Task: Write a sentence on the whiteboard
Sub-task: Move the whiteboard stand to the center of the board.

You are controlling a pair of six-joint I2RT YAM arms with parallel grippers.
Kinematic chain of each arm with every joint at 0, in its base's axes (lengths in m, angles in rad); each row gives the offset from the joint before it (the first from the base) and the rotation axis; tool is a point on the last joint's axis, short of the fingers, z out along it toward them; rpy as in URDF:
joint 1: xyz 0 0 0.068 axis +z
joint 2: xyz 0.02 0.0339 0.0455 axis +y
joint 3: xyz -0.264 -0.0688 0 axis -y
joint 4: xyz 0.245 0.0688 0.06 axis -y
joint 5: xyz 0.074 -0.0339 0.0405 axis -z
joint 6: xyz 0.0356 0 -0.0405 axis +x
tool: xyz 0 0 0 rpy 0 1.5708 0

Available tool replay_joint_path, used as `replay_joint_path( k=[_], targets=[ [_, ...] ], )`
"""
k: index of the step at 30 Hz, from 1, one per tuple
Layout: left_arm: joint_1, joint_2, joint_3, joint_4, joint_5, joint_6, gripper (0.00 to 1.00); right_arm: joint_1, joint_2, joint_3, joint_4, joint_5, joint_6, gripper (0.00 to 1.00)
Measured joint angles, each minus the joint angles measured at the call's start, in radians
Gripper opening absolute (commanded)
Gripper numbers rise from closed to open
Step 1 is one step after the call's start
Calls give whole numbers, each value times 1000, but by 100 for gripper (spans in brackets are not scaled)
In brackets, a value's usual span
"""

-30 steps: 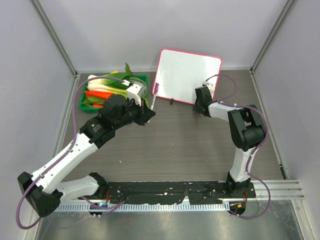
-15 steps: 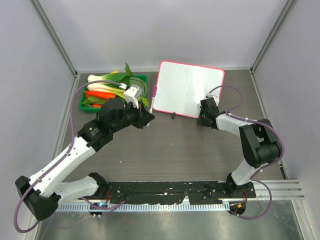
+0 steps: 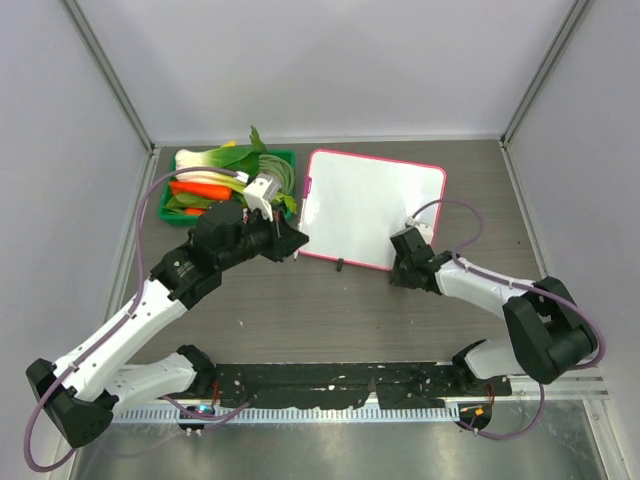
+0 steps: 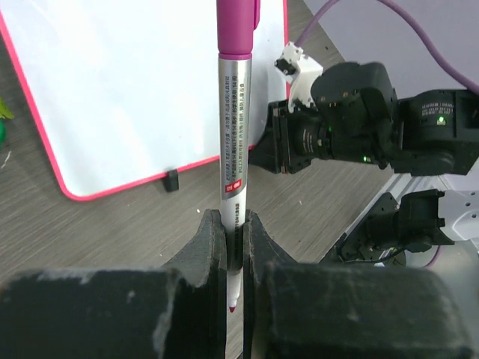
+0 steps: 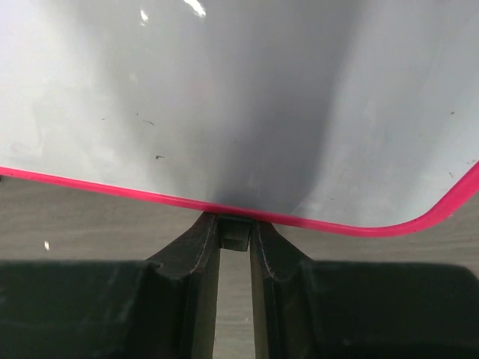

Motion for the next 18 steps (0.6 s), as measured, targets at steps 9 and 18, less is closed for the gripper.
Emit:
replay_joint_path(
  k=[9, 18],
  targets=[
    [0, -51, -36, 0, 21, -34, 0, 218, -98, -73, -62, 86, 139, 1],
    [0, -95, -56, 1, 28, -58, 0, 380, -134, -87, -142, 152, 228, 1]
  ],
)
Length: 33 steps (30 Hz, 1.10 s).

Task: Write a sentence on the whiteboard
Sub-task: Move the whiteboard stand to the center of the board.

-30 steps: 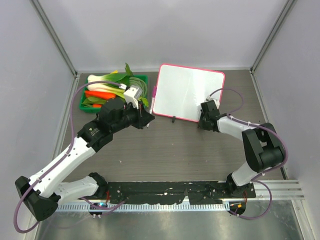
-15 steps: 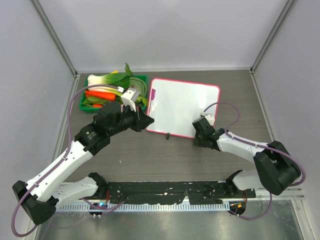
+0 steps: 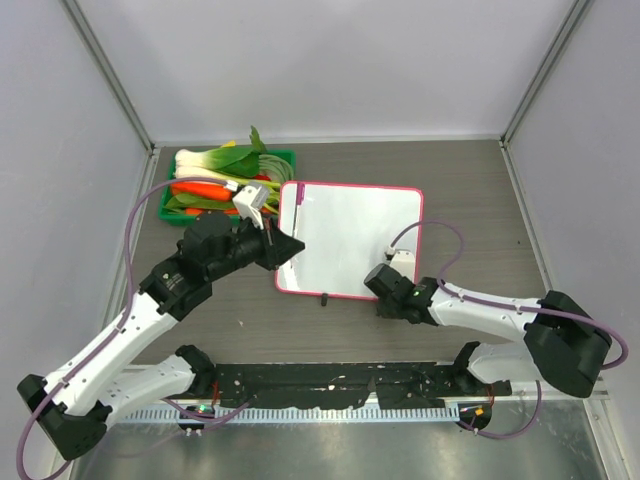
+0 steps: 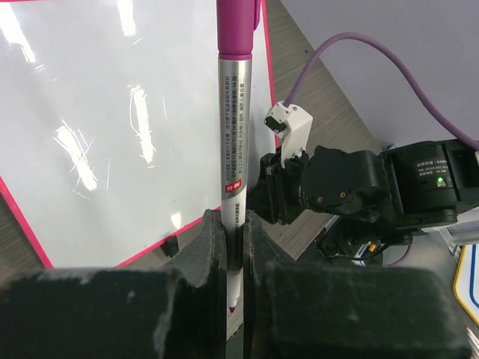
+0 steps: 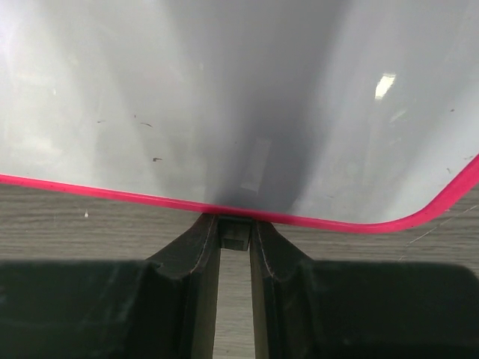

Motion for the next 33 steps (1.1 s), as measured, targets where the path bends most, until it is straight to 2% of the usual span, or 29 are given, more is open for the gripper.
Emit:
replay_joint_path(
  k=[7, 10, 11, 12, 14, 16, 18, 23, 31, 33],
  targets=[
    [0, -8, -3, 0, -1, -1, 0, 65, 20, 12, -20, 43, 38, 2],
    [0, -9, -3, -1, -1, -1, 0, 69, 22, 13, -24, 49, 47, 19],
    [0, -9, -3, -1, -1, -1, 0, 69, 21, 13, -24, 49, 47, 29],
    [0, -9, -3, -1, -2, 0, 0, 69, 19, 13, -25, 49, 47, 34],
    [0, -9, -3, -2, -4, 0, 0, 71, 8, 13, -36, 29, 47, 54],
    [0, -9, -3, -3, -9, 0, 0, 85, -16, 13, -64, 7, 45, 67],
    [0, -9, -3, -7, -12, 3, 0, 90, -53, 13, -90, -8, 40, 75],
    [0, -5, -3, -26, -20, 8, 0, 93, -142, 39, -154, -13, 26, 82],
    [0, 17, 7, -76, -37, 42, 0, 93, -221, 193, -188, -25, -66, 87],
    [0, 24, 14, -87, -36, 55, 0, 92, -244, 229, -158, -48, -102, 99]
  ],
)
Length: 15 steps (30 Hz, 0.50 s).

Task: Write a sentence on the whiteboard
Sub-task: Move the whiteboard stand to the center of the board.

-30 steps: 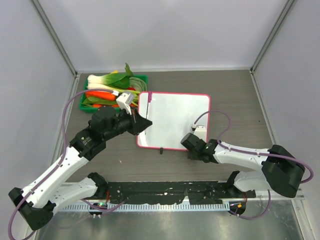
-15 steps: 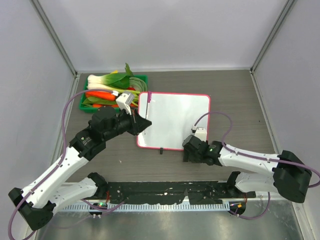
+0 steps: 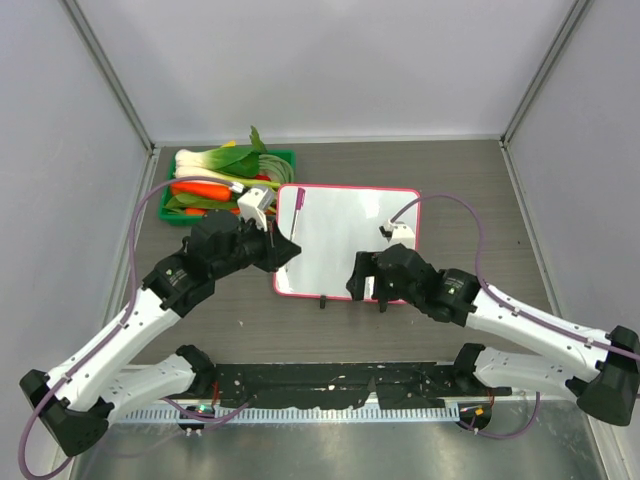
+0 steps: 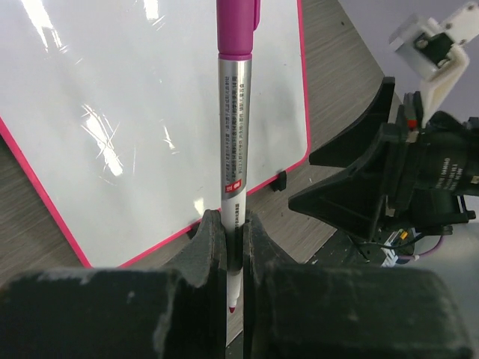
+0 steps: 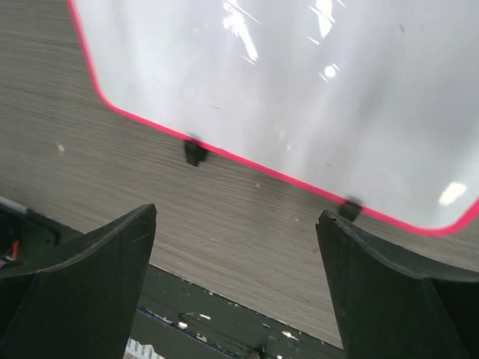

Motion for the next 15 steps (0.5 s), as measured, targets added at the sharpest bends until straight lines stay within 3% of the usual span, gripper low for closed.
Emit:
replay_joint_path(
  k=[7, 15],
  targets=[
    [0, 10, 20, -16, 3, 27, 0, -61, -58, 37, 142, -137, -104, 100],
    [0, 70, 45, -28, 93, 63, 0, -208, -35, 91, 372, -444, -201, 98]
  ],
)
